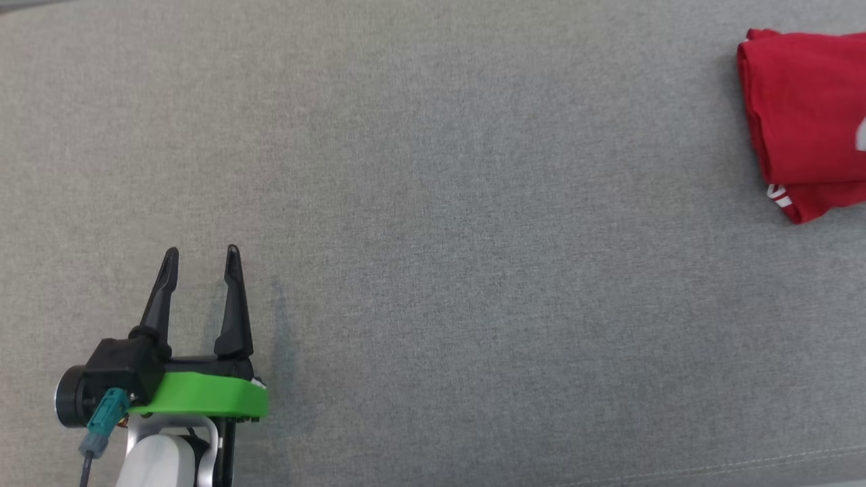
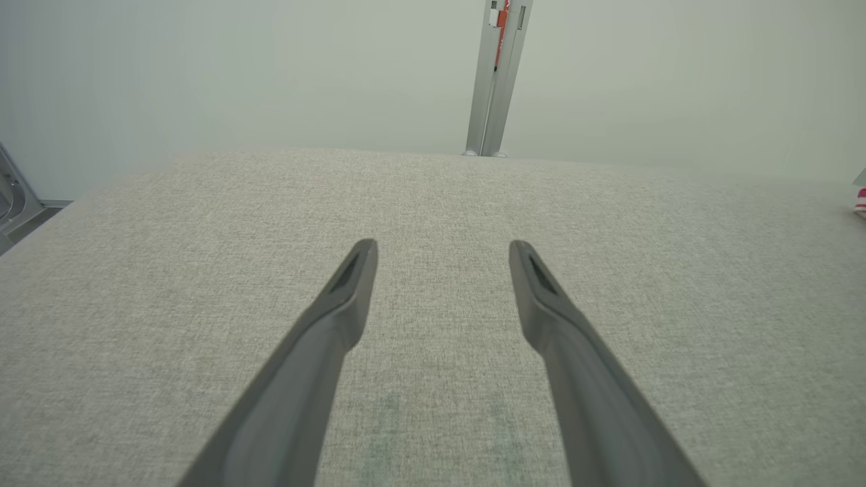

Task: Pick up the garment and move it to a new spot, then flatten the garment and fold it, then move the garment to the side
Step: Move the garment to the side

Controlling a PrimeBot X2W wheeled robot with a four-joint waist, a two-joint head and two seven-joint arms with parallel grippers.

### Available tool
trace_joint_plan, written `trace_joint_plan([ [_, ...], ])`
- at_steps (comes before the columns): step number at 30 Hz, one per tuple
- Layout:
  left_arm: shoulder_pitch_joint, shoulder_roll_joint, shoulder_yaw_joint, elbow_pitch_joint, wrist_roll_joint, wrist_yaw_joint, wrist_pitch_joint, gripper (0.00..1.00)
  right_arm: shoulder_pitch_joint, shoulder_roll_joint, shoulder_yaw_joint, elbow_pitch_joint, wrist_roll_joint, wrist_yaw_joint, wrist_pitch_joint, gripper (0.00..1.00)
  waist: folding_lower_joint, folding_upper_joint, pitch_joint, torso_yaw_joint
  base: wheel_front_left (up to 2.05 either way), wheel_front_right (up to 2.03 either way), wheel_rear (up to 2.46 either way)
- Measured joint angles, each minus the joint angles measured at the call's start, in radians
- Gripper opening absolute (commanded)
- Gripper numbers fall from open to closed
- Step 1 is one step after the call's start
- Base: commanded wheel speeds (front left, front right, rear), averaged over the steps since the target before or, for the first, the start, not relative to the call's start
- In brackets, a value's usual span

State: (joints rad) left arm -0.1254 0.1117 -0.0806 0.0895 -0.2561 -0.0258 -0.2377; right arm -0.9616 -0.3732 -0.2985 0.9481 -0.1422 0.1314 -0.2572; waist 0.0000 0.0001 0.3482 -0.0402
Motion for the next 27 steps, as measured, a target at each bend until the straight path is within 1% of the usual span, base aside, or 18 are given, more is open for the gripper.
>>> trace_joint_plan([
  [4,-0.004,-0.003,0.024,0.026,-0.025,0.005,-0.007,1.00,0.031,0.041,0.120,-0.062,0.098,0.000,-0.004,1.00,0.0000,0.0000,-0.049,-0.007,0.00,0.00,0.00],
  [8,-0.001,-0.008,0.050,0.064,-0.051,0.023,-0.011,1.00,0.105,0.083,0.222,-0.151,0.218,0.000,-0.005,1.00,0.0000,0.0000,-0.103,-0.014,0.00,0.00,0.00],
  [10,0.006,-0.013,0.056,0.078,-0.054,0.029,-0.016,1.00,0.154,0.093,0.257,-0.194,0.265,0.000,-0.005,1.00,0.0000,0.0000,-0.129,-0.017,0.00,0.00,0.00],
  [12,0.019,-0.019,0.057,0.095,-0.054,0.036,-0.019,1.00,0.210,0.117,0.276,-0.244,0.330,0.000,-0.006,1.00,0.0000,0.0000,-0.158,-0.020,0.00,0.00,0.00],
  [16,0.049,-0.027,0.061,0.118,-0.054,0.050,-0.020,1.00,0.323,0.148,0.317,-0.346,0.352,0.000,-0.006,1.00,0.0000,0.0000,-0.205,-0.025,0.00,0.00,0.00],
  [20,0.080,-0.034,0.059,0.129,-0.054,0.053,-0.021,1.00,0.459,0.199,0.332,-0.455,0.354,0.000,-0.006,1.00,-0.0001,0.0000,-0.247,-0.029,0.00,0.00,0.00],
  [25,0.119,-0.039,0.064,0.129,-0.055,0.057,-0.023,1.00,0.623,0.279,0.351,-0.574,0.323,0.000,-0.006,1.00,0.0000,0.0000,-0.286,-0.033,0.00,0.00,0.00],
  [27,0.133,-0.041,0.060,0.128,-0.057,0.057,-0.024,1.00,0.678,0.296,0.356,-0.612,0.299,0.000,-0.006,1.00,-0.0001,0.0000,-0.296,-0.034,0.00,0.00,0.00],
])
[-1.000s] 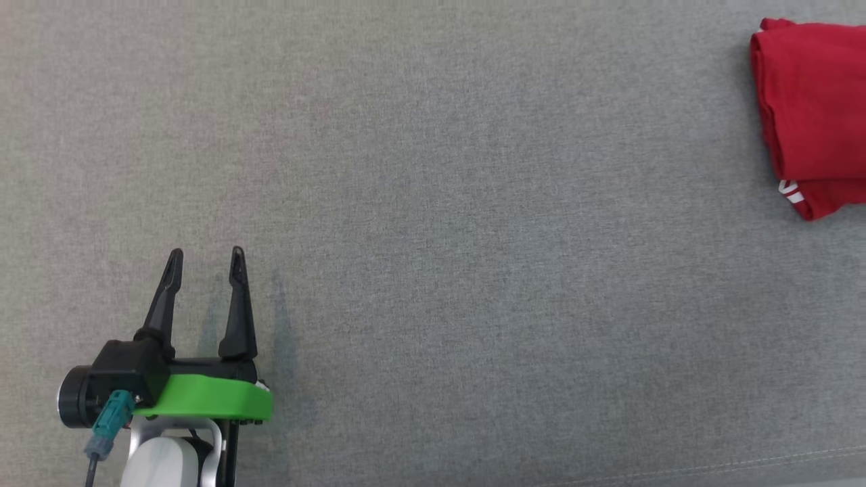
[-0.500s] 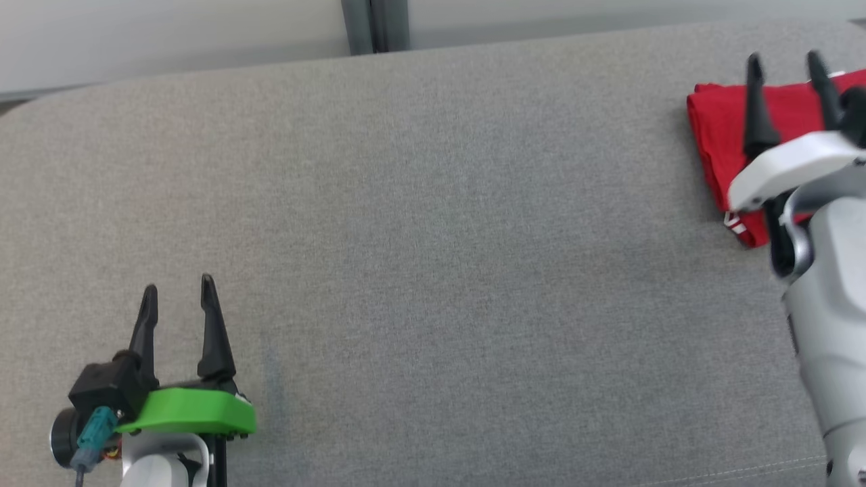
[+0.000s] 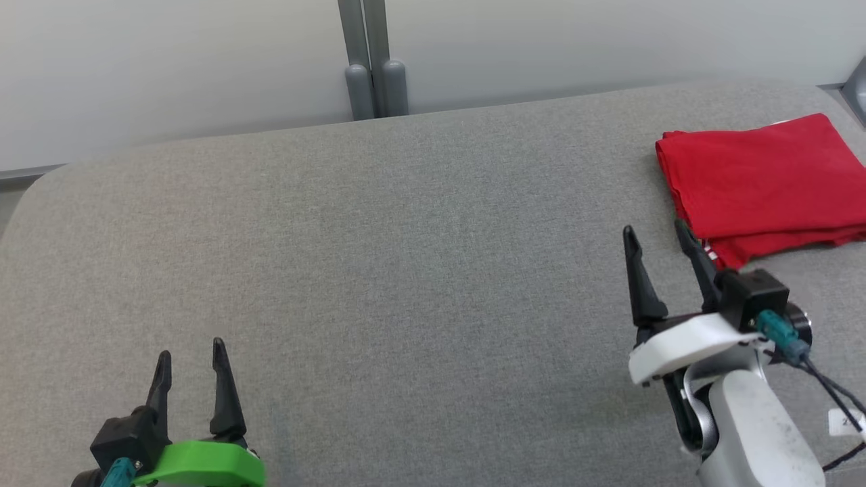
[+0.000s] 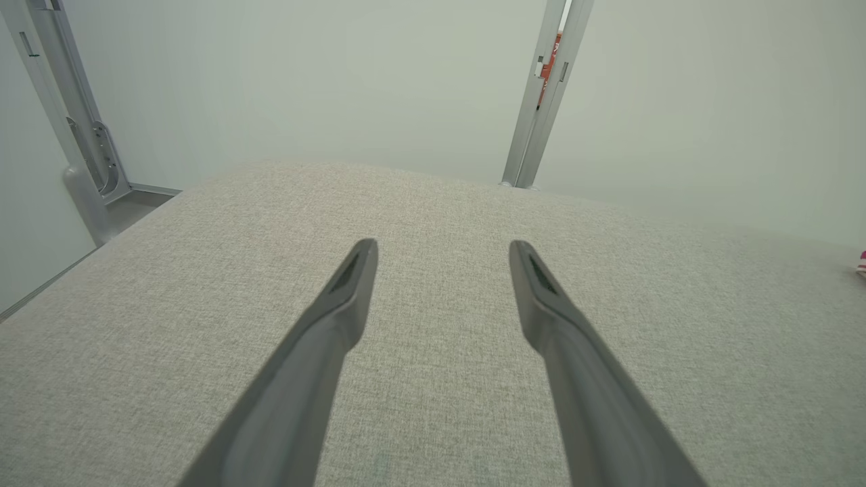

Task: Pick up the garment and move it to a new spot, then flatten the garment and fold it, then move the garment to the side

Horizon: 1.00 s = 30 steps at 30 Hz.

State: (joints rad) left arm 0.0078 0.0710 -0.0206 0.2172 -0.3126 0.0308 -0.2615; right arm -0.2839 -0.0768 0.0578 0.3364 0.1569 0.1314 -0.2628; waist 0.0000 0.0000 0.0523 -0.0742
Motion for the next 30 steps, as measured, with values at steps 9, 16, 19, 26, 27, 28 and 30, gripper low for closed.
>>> trace_joint_plan([
  [9,0.054,-0.013,-0.009,-0.010,0.007,0.018,-0.001,1.00,0.155,0.025,0.057,-0.067,0.011,-0.001,0.000,1.00,0.0000,0.0000,-0.018,-0.003,0.00,0.00,0.00],
  [16,0.062,-0.016,-0.006,-0.028,0.015,0.024,-0.001,1.00,0.159,0.027,0.049,-0.079,0.018,0.000,0.000,1.00,0.0000,0.0000,-0.020,0.005,0.00,0.00,0.00],
  [19,0.064,-0.017,-0.010,-0.032,0.020,0.022,-0.001,1.00,0.161,0.027,0.042,-0.079,0.020,0.000,0.000,1.00,0.0000,0.0000,-0.025,0.012,0.00,0.00,0.00],
  [26,0.066,-0.018,-0.015,-0.041,0.025,0.018,-0.001,1.00,0.161,0.027,0.035,-0.079,0.025,0.000,0.000,1.00,0.0000,0.0000,-0.028,0.022,0.00,0.00,0.00],
  [27,0.066,-0.018,-0.015,-0.042,0.025,0.018,-0.001,1.00,0.161,0.027,0.035,-0.079,0.025,0.000,0.000,1.00,0.0000,0.0000,-0.027,0.023,0.00,0.00,0.00],
  [28,0.066,-0.018,-0.016,-0.042,0.025,0.017,-0.001,1.00,0.161,0.027,0.036,-0.079,0.025,0.000,0.000,1.00,0.0000,0.0000,-0.027,0.024,0.00,0.00,0.00],
  [30,0.066,-0.018,-0.020,-0.041,0.028,0.013,-0.001,1.00,0.161,0.027,0.038,-0.079,0.025,0.000,0.000,1.00,0.0000,0.0000,-0.025,0.025,0.00,0.00,0.00],
])
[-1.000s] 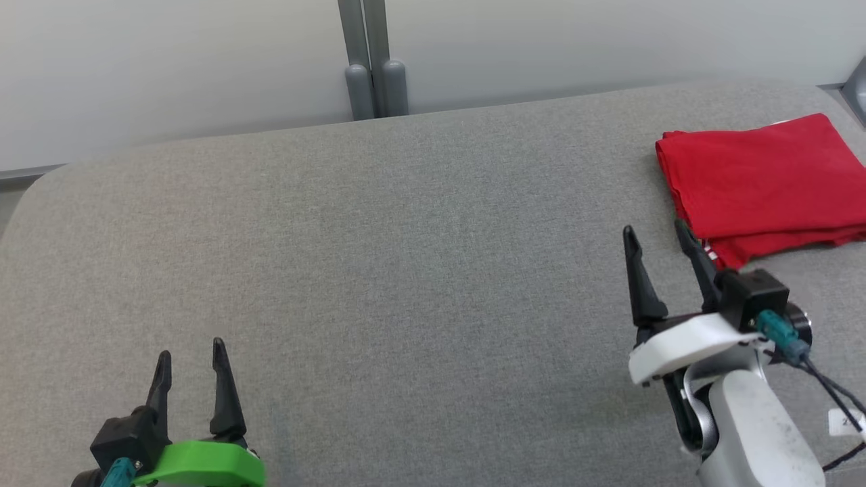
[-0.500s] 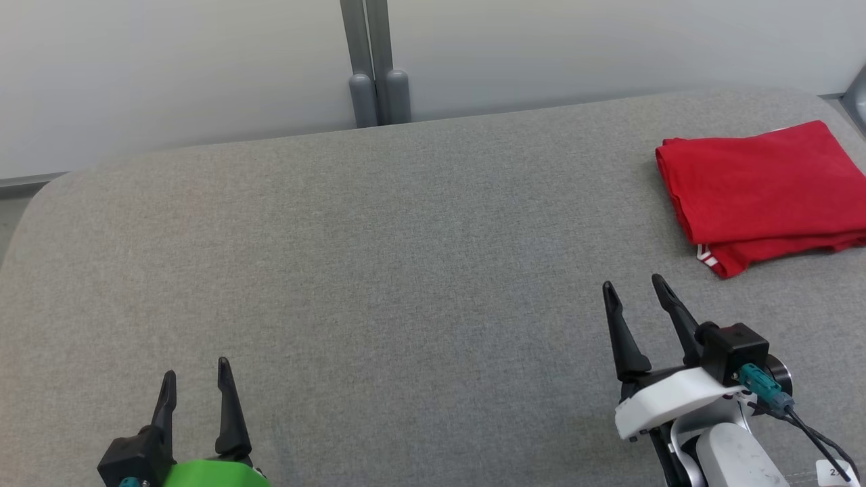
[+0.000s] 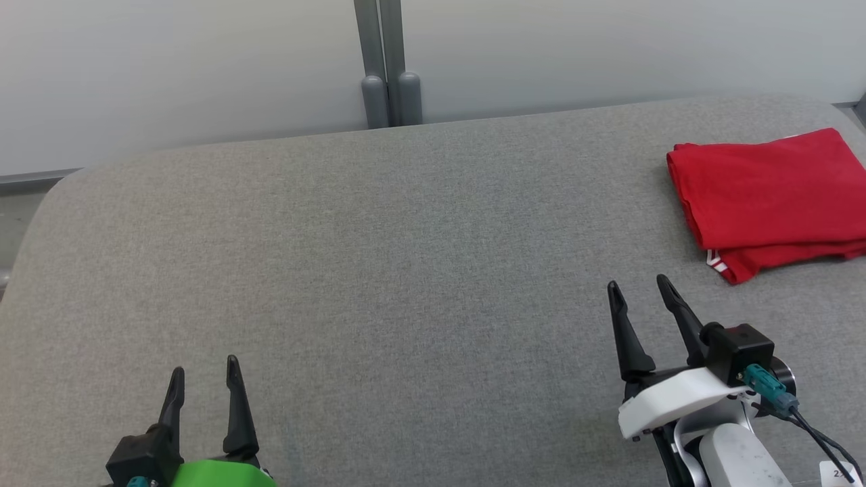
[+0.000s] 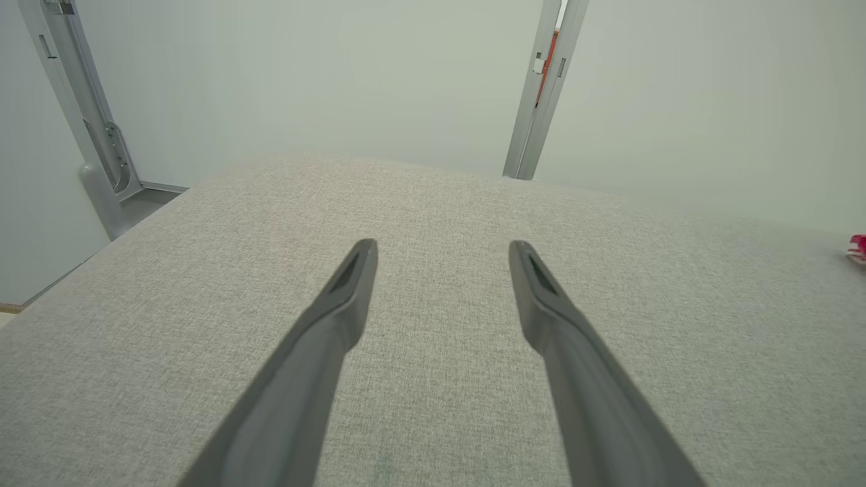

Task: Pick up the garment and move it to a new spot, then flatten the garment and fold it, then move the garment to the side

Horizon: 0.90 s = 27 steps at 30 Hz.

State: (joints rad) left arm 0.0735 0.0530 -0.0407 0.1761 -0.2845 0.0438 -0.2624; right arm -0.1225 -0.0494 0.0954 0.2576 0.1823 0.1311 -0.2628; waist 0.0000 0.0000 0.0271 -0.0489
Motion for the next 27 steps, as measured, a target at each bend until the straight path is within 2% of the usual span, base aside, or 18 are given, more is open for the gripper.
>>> trace_joint_plan([
  [1,0.000,0.000,-0.001,-0.002,0.006,-0.001,0.000,1.00,0.000,0.000,0.002,0.001,0.001,0.000,0.000,1.00,0.0000,0.0000,0.001,0.001,0.00,0.00,0.00],
  [2,0.000,0.000,-0.003,-0.002,0.007,-0.004,0.000,0.00,0.000,0.000,0.005,0.003,0.003,0.000,0.000,0.00,0.0000,0.0000,0.002,0.001,0.00,0.00,0.00],
  [7,0.002,-0.006,-0.003,0.035,-0.010,-0.004,0.011,0.00,0.024,0.003,0.009,0.034,0.018,0.000,0.004,0.00,0.0000,0.0000,0.002,0.002,0.00,0.00,0.00],
  [27,-0.027,-0.006,0.037,0.046,-0.355,-0.047,0.109,0.00,0.027,-0.007,-0.029,0.028,0.408,0.000,0.087,0.00,0.0000,0.0000,-0.002,0.010,0.00,0.00,0.00],
])
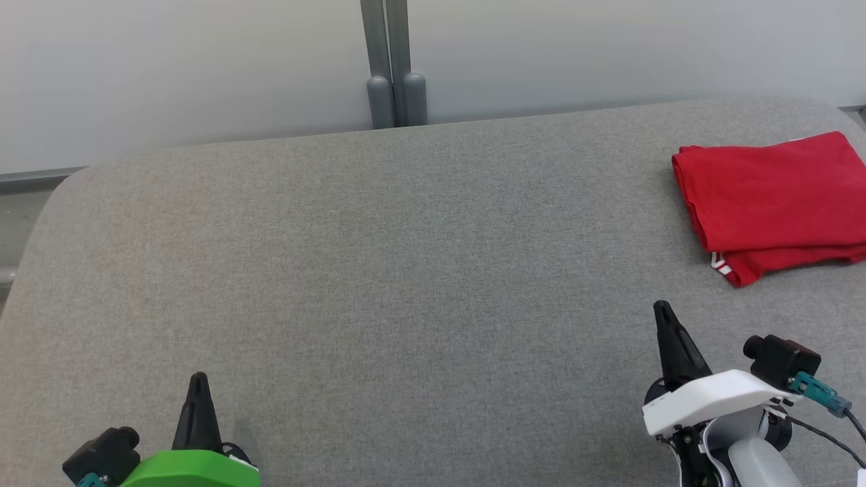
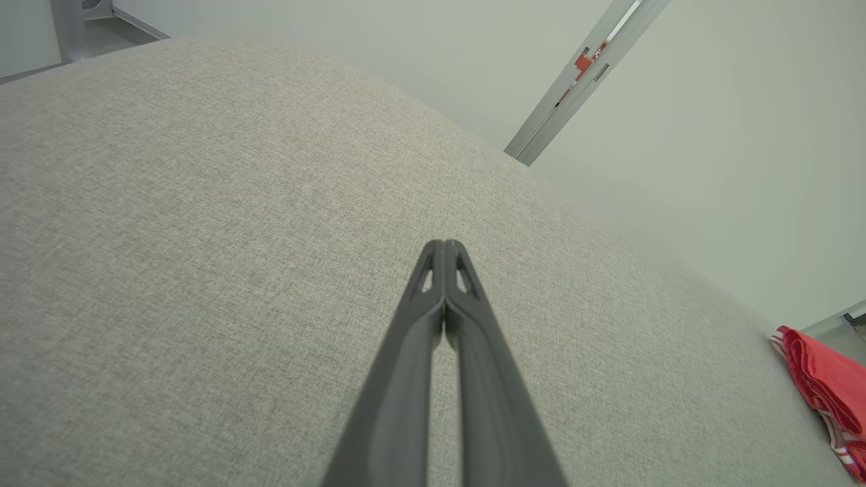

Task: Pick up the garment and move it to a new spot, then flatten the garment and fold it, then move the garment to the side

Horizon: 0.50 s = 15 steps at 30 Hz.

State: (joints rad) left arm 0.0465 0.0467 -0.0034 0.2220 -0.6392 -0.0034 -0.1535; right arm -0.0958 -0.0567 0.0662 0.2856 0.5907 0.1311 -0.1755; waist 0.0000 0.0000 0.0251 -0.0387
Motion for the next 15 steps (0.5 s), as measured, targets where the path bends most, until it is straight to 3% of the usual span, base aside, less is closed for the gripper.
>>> trace_joint_plan([
  [15,-0.029,0.000,0.024,0.006,-0.200,-0.024,0.056,0.00,0.000,-0.006,-0.027,-0.009,0.222,0.000,0.053,0.00,0.0000,0.0000,-0.003,0.006,0.00,0.00,0.00],
])
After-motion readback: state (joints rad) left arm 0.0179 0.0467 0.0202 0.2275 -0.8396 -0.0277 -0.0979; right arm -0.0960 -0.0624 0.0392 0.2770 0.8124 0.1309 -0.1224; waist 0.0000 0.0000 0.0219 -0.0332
